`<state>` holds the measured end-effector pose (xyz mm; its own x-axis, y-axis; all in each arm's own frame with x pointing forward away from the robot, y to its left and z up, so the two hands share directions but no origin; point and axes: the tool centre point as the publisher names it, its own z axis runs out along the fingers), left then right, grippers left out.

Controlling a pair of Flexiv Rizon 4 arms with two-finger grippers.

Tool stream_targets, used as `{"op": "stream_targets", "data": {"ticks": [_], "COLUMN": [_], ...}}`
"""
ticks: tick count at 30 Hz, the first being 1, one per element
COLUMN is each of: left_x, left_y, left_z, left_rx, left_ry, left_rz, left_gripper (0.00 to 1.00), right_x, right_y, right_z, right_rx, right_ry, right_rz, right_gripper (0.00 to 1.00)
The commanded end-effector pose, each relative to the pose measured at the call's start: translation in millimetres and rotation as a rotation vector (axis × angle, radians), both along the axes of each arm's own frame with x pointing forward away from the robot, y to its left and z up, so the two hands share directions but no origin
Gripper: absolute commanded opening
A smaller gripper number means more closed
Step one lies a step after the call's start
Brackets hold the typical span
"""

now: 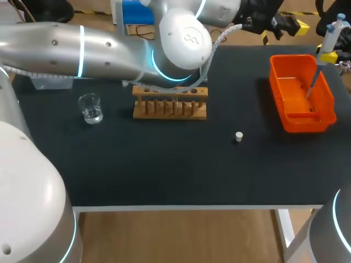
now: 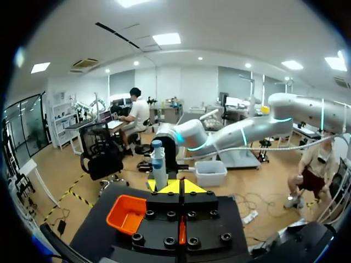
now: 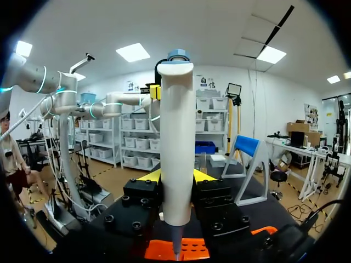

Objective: Invert the test tube, pick up the pipette, mount the tip to pipette, aspirate from beaker and dispense into the tube, eject the tip, return the pipette, and cap with the stopper.

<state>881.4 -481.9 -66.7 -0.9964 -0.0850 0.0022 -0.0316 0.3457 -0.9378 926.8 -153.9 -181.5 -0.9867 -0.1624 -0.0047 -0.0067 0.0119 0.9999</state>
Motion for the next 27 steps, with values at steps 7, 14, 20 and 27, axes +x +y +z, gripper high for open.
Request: {"op": "stream_targets", "data": {"ticks": [7, 14, 20, 27], "left_x": [10.0, 16.6, 21.4, 27.4], "left_y": [-40, -52, -57, -62], "left_z": [1.5, 2.8, 1.4, 2.2], "left_rx": [-0.034, -0.074, -0.11, -0.127], "left_ry": [-0.008, -0.021, -0.036, -0.017], "left_rz": [-0.04, -0.067, -0.079, -0.066], "left_gripper": [0.0, 0.0, 0.0, 0.0], "right_x": [1.3, 1.3, 1.3, 1.3], "right_y": [-2, -2, -2, -2], "right_z": [0, 0, 0, 0], "right_rx": [-0.001, -0.001, -0.001, -0.001], "right_ry": [-0.001, -0.001, -0.001, -0.001], "right_rz": [0.005, 0.005, 0.005, 0.005], "right_gripper": [0.0, 0.0, 0.0, 0.0]}}
